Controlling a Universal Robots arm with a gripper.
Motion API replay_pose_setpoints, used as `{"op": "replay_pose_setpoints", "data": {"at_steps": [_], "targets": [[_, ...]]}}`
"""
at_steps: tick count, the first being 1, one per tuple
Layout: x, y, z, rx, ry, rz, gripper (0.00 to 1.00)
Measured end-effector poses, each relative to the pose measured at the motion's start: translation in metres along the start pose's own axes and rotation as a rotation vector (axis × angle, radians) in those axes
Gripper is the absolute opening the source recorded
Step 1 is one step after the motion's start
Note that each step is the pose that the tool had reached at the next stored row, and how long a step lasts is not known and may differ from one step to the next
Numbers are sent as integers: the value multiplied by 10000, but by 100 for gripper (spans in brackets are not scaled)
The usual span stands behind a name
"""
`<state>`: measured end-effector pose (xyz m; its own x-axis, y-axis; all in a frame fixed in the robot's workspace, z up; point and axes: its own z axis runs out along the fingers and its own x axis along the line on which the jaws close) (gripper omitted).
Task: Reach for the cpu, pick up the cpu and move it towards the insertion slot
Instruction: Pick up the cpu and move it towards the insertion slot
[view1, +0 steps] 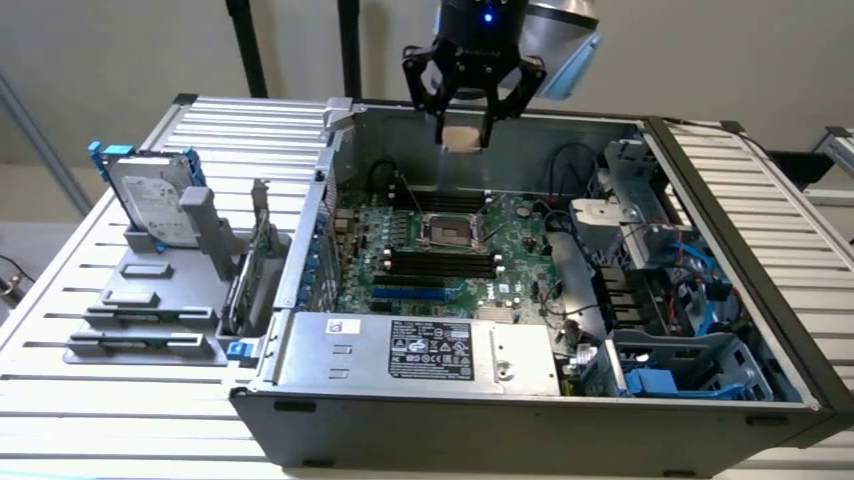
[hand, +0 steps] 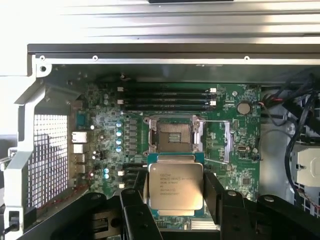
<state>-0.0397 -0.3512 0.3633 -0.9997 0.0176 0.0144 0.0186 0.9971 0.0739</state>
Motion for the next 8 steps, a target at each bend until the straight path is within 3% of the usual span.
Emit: {"op": "replay_pose_setpoints", "data": {"at_steps": [8], "targets": [[-10,55,-18,5,9,29,55]]}}
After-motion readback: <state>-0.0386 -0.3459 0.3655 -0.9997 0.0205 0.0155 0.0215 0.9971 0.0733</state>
